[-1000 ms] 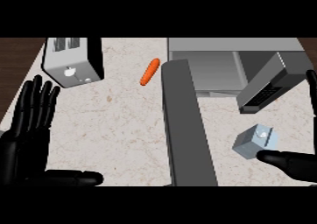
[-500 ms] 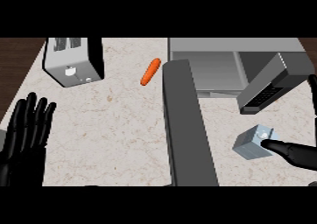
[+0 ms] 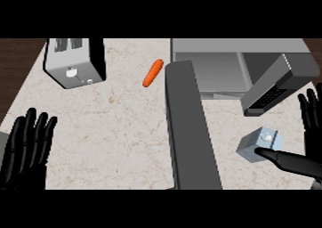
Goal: Pick up the milk, place it into the microwave and close the microwave
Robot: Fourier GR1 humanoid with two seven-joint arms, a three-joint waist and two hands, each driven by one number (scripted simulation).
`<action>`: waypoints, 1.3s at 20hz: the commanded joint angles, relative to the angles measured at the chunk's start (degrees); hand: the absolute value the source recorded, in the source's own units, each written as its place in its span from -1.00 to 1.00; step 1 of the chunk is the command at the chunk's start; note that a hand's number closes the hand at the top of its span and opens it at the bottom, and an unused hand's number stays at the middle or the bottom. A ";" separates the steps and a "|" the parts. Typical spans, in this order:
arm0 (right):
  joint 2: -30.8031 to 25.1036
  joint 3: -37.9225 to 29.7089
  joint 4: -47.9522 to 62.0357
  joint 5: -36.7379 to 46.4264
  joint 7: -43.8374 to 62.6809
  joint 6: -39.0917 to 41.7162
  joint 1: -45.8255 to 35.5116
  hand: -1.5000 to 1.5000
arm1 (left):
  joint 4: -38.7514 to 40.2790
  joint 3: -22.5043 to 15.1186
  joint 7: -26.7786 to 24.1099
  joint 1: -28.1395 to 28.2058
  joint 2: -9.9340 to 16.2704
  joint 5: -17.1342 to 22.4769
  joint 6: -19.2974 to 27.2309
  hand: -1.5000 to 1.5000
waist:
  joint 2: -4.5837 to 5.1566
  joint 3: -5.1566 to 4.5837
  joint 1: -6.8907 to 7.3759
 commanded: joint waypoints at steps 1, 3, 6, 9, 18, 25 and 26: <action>-0.53 -1.84 1.84 -1.37 -4.96 3.70 7.33 -1.00 | -3.23 0.69 0.42 3.77 1.08 2.21 -1.39 -1.00 | -0.05 0.00 -0.14; 0.17 -1.56 5.06 0.82 -6.44 1.69 4.32 -1.00 | -5.34 -2.43 -0.63 7.65 0.37 0.62 -1.43 -1.00 | -0.04 -0.01 0.10; 0.62 -1.72 7.02 0.41 -10.48 3.95 8.62 -1.00 | -4.41 -0.37 1.23 4.50 0.98 1.91 -1.55 -1.00 | -0.02 -0.01 -0.15; -0.55 -4.64 15.46 0.58 -16.00 4.16 6.54 -1.00 | -0.46 -5.77 -2.35 3.26 -0.64 -3.69 2.30 -1.00 | 0.02 0.00 -0.11; -1.63 -7.51 32.99 0.72 -28.64 6.44 4.33 -1.00 | -5.81 -8.36 1.30 6.22 -0.46 -4.15 2.92 -1.00 | 0.01 0.01 0.04; -2.00 -8.72 50.29 -0.10 -39.71 9.58 -1.22 -1.00 | -7.55 -8.19 1.76 7.45 1.11 -3.62 2.44 -1.00 | 0.06 0.04 0.28; -2.03 -7.85 49.82 0.55 -37.68 8.38 -2.64 -1.00 | -2.70 -5.19 -6.24 10.13 1.93 0.40 0.75 -1.00 | 0.03 -0.01 0.30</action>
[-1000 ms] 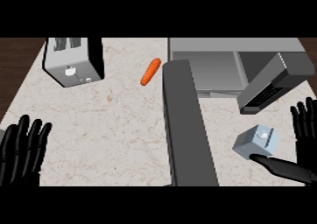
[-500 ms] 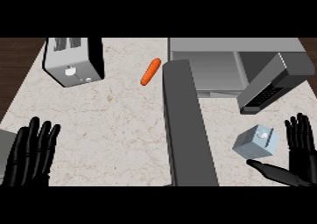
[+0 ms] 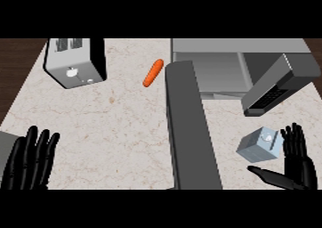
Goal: Pick up the milk, place it into the microwave and close the microwave
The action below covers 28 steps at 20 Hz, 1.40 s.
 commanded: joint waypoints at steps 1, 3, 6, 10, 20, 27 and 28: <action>-0.15 -0.59 11.09 0.98 -6.94 -0.59 -4.42 -1.00 | -2.37 0.22 1.77 -0.25 0.90 -0.21 0.01 -1.00 | 0.01 0.00 0.06; -2.55 -2.47 13.22 -1.28 -6.17 0.23 -7.58 -1.00 | 0.05 0.34 -2.43 1.37 0.85 0.35 0.03 -1.00 | -0.01 -0.01 0.04; -6.47 -4.02 25.04 0.03 -12.12 2.98 -10.86 -1.00 | 2.14 -1.95 0.29 -2.71 -1.43 -2.94 2.61 -1.00 | 0.15 0.05 0.15; -4.19 -2.22 28.21 1.18 -15.48 0.68 -12.52 -1.00 | -2.90 -3.98 -2.33 6.85 1.19 -1.13 0.84 -1.00 | -0.01 0.00 0.38; -5.14 0.56 34.62 5.29 -28.21 3.67 -14.95 1.00 | -5.07 -1.75 -0.04 4.46 2.66 0.35 0.04 -1.00 | -0.02 0.02 0.22; -3.88 6.27 32.09 6.71 -31.19 11.10 -13.54 1.00 | -2.90 -0.57 -1.15 3.75 1.89 0.69 0.83 -1.00 | 0.03 0.06 0.19; -3.75 7.81 32.24 8.21 -32.92 10.70 -11.53 1.00 | -2.91 -2.62 -3.29 6.79 1.63 0.99 0.37 -1.00 | -0.05 0.05 0.40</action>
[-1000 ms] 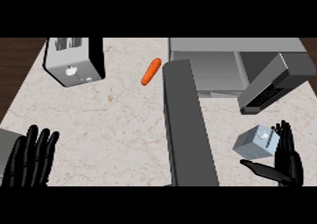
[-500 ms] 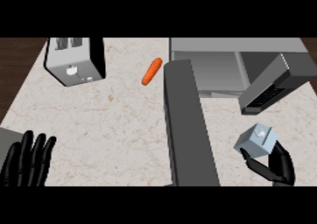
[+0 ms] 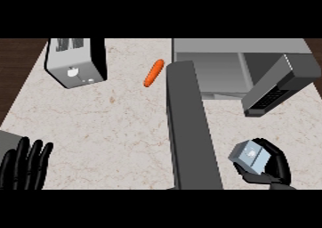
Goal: Pick up the milk, place it into the microwave and close the microwave
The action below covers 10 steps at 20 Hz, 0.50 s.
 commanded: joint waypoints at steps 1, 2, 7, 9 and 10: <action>0.13 2.91 1.15 1.43 -7.82 7.15 -0.08 1.00 | 0.49 0.02 0.90 -1.26 -0.65 -0.13 0.73 -1.00 | 0.14 0.10 -0.05; 1.02 4.63 2.64 3.38 -10.36 6.18 0.98 1.00 | 1.36 -0.11 -0.41 -0.77 -0.35 0.03 0.16 -1.00 | 0.21 0.13 0.20; 1.03 6.90 -8.55 1.42 -4.59 6.52 5.42 1.00 | 2.39 0.83 -1.16 -0.37 -0.18 0.46 0.27 -1.00 | -0.09 -0.03 -0.71; 3.82 7.70 -10.27 1.54 -0.13 2.09 2.69 1.00 | -0.95 4.89 -1.74 3.01 2.16 5.54 -1.98 -1.00 | -0.10 -0.05 -0.18; 4.30 7.80 -7.86 2.33 -4.03 1.25 2.53 1.00 | 0.26 5.54 1.30 -0.98 1.83 5.09 -1.47 -1.00 | 0.05 0.01 -0.31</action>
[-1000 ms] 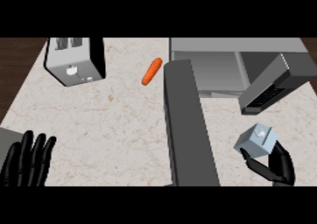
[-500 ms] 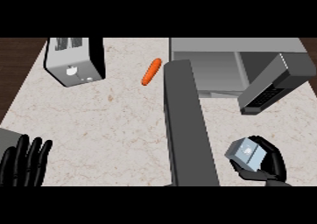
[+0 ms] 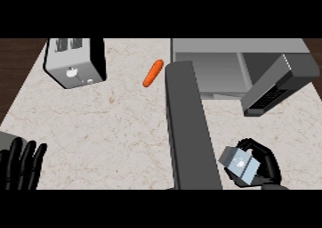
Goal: Pick up the milk, place it into the microwave and close the microwave
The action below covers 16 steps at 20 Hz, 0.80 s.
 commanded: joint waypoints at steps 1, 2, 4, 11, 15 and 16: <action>2.24 2.19 -7.11 0.12 -1.16 -0.07 2.26 1.00 | 0.34 2.72 2.85 -2.25 0.48 1.54 0.05 -1.00 | 0.05 0.05 -0.33; 2.10 1.55 -11.25 -1.35 4.03 -0.89 1.24 1.00 | 3.12 0.71 1.33 -3.13 -1.21 -0.10 1.10 -1.00 | 0.02 0.03 -0.46; 3.94 2.32 -12.42 -0.85 5.39 -3.24 0.56 1.00 | 0.66 7.16 -2.50 1.76 2.41 6.91 -3.11 -1.00 | -0.01 0.03 0.03; 5.94 4.60 -16.90 3.20 15.87 -11.00 -7.72 1.00 | 0.93 4.07 -0.51 1.05 0.70 3.71 -2.07 -1.00 | 0.07 0.06 0.22; 7.11 4.99 -15.39 6.31 21.34 -17.74 -10.67 1.00 | 2.63 6.82 -2.77 1.79 0.96 5.50 -3.31 -1.00 | 0.07 0.05 0.24; 7.49 4.53 -11.82 6.83 21.96 -21.20 -14.44 1.00 | 2.92 7.91 -3.08 1.31 1.83 5.99 -4.10 -1.00 | 0.16 0.06 0.56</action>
